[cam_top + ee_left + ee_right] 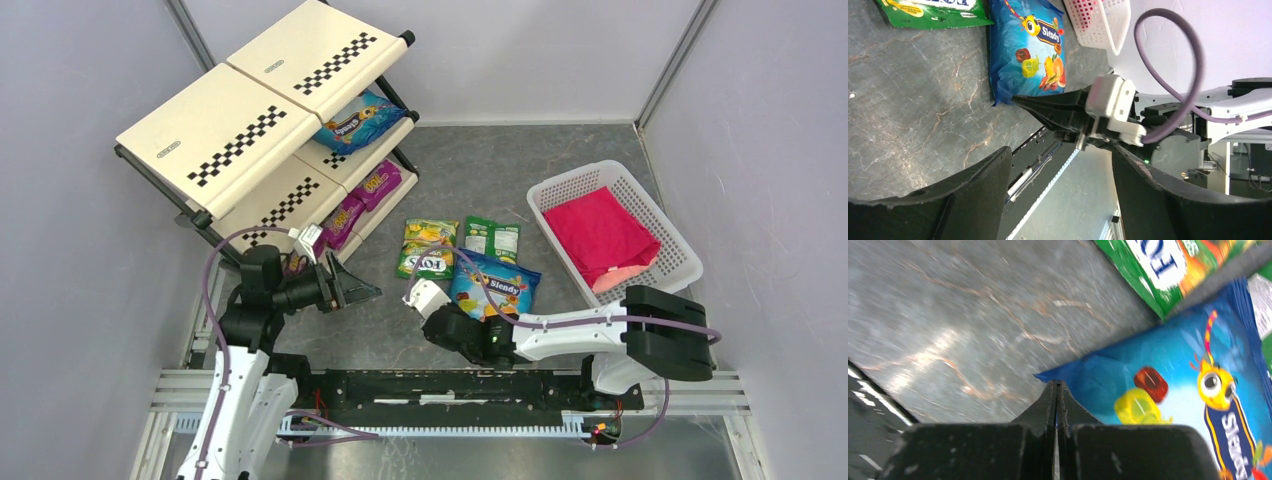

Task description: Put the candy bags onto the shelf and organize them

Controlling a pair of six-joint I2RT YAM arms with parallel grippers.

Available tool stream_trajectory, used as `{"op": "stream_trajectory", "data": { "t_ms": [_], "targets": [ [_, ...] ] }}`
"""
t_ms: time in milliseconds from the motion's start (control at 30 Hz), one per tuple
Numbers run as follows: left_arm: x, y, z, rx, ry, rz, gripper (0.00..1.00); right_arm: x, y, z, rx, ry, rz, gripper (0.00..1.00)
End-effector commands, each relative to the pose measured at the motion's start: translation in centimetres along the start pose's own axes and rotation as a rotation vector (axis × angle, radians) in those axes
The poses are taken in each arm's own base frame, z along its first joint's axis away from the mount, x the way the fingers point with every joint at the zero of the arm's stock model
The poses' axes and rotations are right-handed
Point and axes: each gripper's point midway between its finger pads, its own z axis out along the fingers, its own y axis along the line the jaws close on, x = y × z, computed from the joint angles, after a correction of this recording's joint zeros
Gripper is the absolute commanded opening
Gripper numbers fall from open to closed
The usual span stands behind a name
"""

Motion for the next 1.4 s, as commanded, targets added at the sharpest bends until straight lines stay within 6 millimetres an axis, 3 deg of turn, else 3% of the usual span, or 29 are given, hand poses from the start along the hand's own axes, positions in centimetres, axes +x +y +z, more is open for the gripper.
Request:
{"op": "stream_trajectory", "data": {
  "t_ms": [0, 167, 267, 467, 600, 700, 800, 933, 1100, 1233, 1367],
  "targets": [
    [-0.3, -0.4, 0.2, 0.032, -0.023, -0.028, 0.78, -7.9, 3.0, -0.9, -0.154, -0.243, 0.088, 0.0],
    [0.4, 1.8, 0.9, -0.021, -0.018, -0.108, 0.67, -11.7, 4.7, -1.0, -0.26, -0.33, 0.157, 0.0],
    [1.2, 2.9, 1.1, -0.053, 0.002, -0.152, 0.63, -12.0, 3.6, -0.8, -0.234, -0.293, 0.174, 0.01],
    [1.1, 3.6, 0.9, -0.1, -0.005, -0.102, 0.7, -6.2, 0.0, -2.3, -0.123, -0.089, 0.06, 0.63],
    [0.5, 3.4, 1.2, -0.086, -0.009, -0.094, 0.71, -1.3, -2.2, -3.7, -0.082, 0.036, -0.1, 0.79],
    [0.1, 3.5, 1.4, -0.088, -0.002, -0.086, 0.71, 0.6, -3.1, -4.7, -0.033, 0.085, -0.228, 0.87],
    [0.0, 3.5, 1.5, -0.088, 0.012, -0.078, 0.72, 1.2, -3.3, -5.1, 0.021, 0.118, -0.338, 0.94],
    [0.3, 3.6, 1.6, -0.077, 0.032, -0.083, 0.73, 2.1, -3.3, -4.4, 0.089, 0.182, -0.43, 0.92],
    [0.9, 3.9, 1.4, -0.096, 0.044, -0.085, 0.74, 3.3, -1.9, -3.2, 0.084, 0.216, -0.47, 0.74],
    [0.8, 3.6, 1.3, -0.086, 0.042, -0.087, 0.75, 3.5, -2.2, -2.3, 0.137, 0.223, -0.493, 0.58],
    [0.7, 3.1, 1.2, -0.072, 0.045, -0.087, 0.75, 4.1, -2.1, -1.6, 0.164, 0.241, -0.51, 0.5]
  ]
}}
